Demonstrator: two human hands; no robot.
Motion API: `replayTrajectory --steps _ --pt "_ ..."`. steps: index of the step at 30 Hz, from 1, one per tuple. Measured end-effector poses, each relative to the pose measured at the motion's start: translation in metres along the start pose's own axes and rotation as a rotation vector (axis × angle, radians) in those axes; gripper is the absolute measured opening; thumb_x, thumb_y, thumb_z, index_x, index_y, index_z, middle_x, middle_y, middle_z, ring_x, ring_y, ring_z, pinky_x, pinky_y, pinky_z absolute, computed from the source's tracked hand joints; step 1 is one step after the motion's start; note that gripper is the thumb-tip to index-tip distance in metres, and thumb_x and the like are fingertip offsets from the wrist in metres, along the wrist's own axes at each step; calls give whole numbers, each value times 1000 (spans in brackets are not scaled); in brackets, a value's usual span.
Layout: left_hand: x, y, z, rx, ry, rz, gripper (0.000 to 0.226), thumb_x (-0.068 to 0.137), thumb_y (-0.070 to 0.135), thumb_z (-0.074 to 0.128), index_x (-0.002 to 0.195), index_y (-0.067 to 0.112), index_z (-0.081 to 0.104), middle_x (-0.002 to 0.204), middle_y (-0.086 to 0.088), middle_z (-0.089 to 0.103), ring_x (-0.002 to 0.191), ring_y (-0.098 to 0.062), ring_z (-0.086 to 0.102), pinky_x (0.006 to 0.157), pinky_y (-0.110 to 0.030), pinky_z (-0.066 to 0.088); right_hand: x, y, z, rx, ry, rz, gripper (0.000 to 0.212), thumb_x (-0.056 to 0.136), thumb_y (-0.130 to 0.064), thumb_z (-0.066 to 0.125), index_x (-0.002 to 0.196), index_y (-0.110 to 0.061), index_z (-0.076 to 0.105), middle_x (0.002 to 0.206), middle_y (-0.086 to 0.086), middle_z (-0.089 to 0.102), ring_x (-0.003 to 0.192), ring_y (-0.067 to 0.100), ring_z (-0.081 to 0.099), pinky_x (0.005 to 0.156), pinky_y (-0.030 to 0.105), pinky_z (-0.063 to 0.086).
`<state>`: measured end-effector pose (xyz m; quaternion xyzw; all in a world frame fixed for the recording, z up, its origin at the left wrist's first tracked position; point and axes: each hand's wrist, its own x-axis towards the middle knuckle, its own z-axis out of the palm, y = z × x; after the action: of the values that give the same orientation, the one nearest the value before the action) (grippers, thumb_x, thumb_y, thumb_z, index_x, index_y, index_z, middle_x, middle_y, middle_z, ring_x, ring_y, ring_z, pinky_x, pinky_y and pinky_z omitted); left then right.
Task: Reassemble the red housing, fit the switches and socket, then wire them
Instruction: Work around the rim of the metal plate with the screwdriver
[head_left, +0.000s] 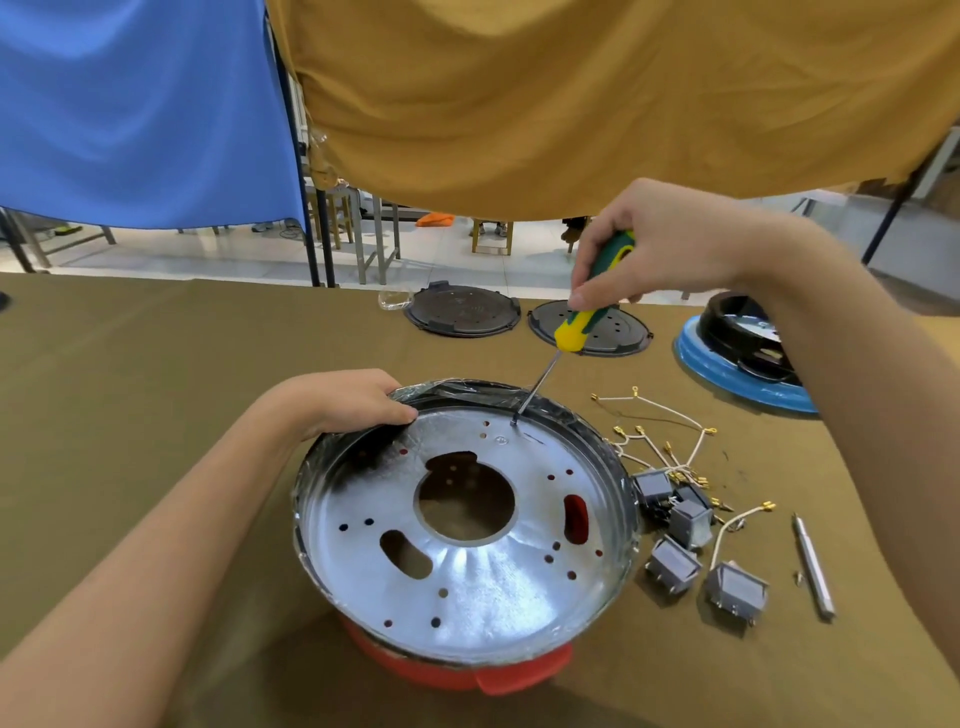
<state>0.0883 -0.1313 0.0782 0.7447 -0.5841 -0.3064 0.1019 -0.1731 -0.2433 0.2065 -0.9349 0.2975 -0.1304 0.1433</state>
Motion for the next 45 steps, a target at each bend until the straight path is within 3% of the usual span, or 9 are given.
replayTrajectory --steps 5,11,19,26,29,32,38,42,45 --pt "4 2 3 52 65 -24 35 101 33 51 109 1 62 114 -17 67 108 -35 62 101 -49 45 24 -16 -4 -103 -45 -35 19 73 -36 85 82 -26 72 77 -1 72 60 7 61 51 14 47" --pt "5 3 5 71 100 -40 36 100 33 51 105 -1 62 110 -20 66 93 -31 61 95 -46 45 46 -32 6 -343 -17 113 48 86 -59 62 78 -12 61 63 2 69 57 19 67 54 28 49" --pt "3 5 7 30 98 -63 31 99 31 52 107 3 62 108 -13 67 103 -31 63 99 -46 46 37 -36 -4 -229 -146 -45 19 82 -38 75 81 -22 65 78 7 69 61 18 54 58 34 44" --pt "2 6 9 17 122 -67 31 99 30 53 103 0 64 107 -18 68 99 -32 64 96 -44 48 44 -38 7 -397 18 146 32 84 -34 64 65 -8 63 47 -3 61 45 14 51 45 23 37" --pt "0 7 11 12 130 -81 32 99 30 53 103 1 63 107 -17 67 98 -30 64 96 -44 48 41 -45 -2 -200 -143 122 21 86 -28 67 98 -12 60 76 4 64 57 16 54 47 23 46" --pt "-1 7 11 9 131 -85 32 98 30 52 105 0 62 108 -17 66 99 -32 63 95 -43 48 35 -43 -9 -102 -159 57 20 85 -22 73 100 -15 62 85 7 68 56 12 61 49 18 50" --pt "-2 9 11 31 144 -86 32 98 29 53 100 -1 63 97 -14 64 82 -25 55 82 -36 45 44 -43 7 -403 19 111 28 86 -34 62 77 -8 65 52 -2 67 45 13 55 43 20 36" --pt "-1 9 12 52 131 -100 25 98 30 52 94 6 58 92 -7 61 80 -20 54 77 -35 43 39 -46 -3 -179 -167 94 23 88 -26 69 106 -18 58 86 2 64 63 16 58 51 23 47" --pt "1 9 12 64 119 -105 25 98 30 52 96 6 58 95 -6 61 84 -22 56 80 -35 44 35 -43 -6 -163 -130 8 16 85 -15 73 96 -21 63 86 2 70 62 16 69 53 21 51"
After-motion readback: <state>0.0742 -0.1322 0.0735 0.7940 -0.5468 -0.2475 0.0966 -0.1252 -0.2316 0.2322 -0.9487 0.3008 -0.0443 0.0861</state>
